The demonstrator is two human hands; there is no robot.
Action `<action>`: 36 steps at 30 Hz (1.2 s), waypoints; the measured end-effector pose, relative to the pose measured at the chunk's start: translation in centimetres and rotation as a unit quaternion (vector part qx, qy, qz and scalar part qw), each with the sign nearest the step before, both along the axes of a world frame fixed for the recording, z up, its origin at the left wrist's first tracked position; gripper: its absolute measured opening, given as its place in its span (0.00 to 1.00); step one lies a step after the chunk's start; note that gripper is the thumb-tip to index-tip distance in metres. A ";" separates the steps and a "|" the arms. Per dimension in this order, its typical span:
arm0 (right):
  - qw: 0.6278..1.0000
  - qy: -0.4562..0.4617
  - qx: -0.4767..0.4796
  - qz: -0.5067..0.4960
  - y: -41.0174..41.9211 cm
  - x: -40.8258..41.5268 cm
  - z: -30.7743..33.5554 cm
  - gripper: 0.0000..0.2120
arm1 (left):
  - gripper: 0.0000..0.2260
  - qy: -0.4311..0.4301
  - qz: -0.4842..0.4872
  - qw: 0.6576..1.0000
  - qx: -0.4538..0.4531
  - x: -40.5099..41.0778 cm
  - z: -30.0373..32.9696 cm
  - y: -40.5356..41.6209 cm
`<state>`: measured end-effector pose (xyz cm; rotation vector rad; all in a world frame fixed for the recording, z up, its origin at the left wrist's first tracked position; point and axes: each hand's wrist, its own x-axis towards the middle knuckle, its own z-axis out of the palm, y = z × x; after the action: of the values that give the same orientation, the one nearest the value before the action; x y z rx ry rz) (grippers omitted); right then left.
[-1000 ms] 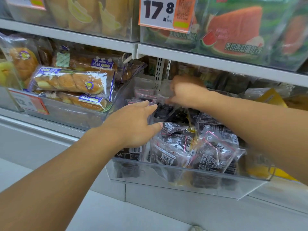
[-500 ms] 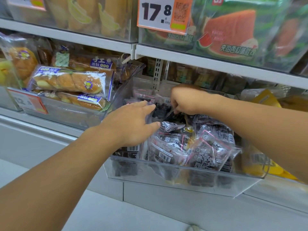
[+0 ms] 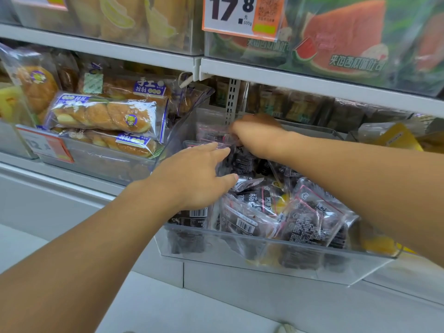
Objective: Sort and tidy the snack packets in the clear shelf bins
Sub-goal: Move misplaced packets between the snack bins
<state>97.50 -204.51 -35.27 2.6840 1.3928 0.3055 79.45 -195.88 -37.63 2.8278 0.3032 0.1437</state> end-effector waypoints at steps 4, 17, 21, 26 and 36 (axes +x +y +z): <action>0.992 -0.120 0.047 -0.013 -0.6 -0.4 -0.3 0.12 | 0.32 -0.002 0.001 1.000 0.000 0.0 0.0 0.0; 0.967 0.150 -0.183 0.094 -2.3 -3.6 0.8 0.18 | 0.33 -0.003 0.011 1.000 -0.003 0.0 0.0 0.0; 0.980 0.168 -0.096 0.050 -2.6 -1.7 2.4 0.19 | 0.34 -0.004 0.011 1.000 0.004 -0.3 0.1 -0.1; 0.985 0.081 -0.149 -0.017 -2.3 -0.7 3.0 0.15 | 0.35 -0.009 0.010 1.000 -0.003 -0.3 -0.1 0.2; 0.960 0.140 -0.224 -0.089 -1.6 -1.1 3.7 0.19 | 0.37 -0.091 0.018 0.995 -0.035 0.2 0.4 0.0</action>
<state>96.42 -206.10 -31.52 2.5002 1.0971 -0.3771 79.67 -195.85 -37.20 2.7171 0.3119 0.3872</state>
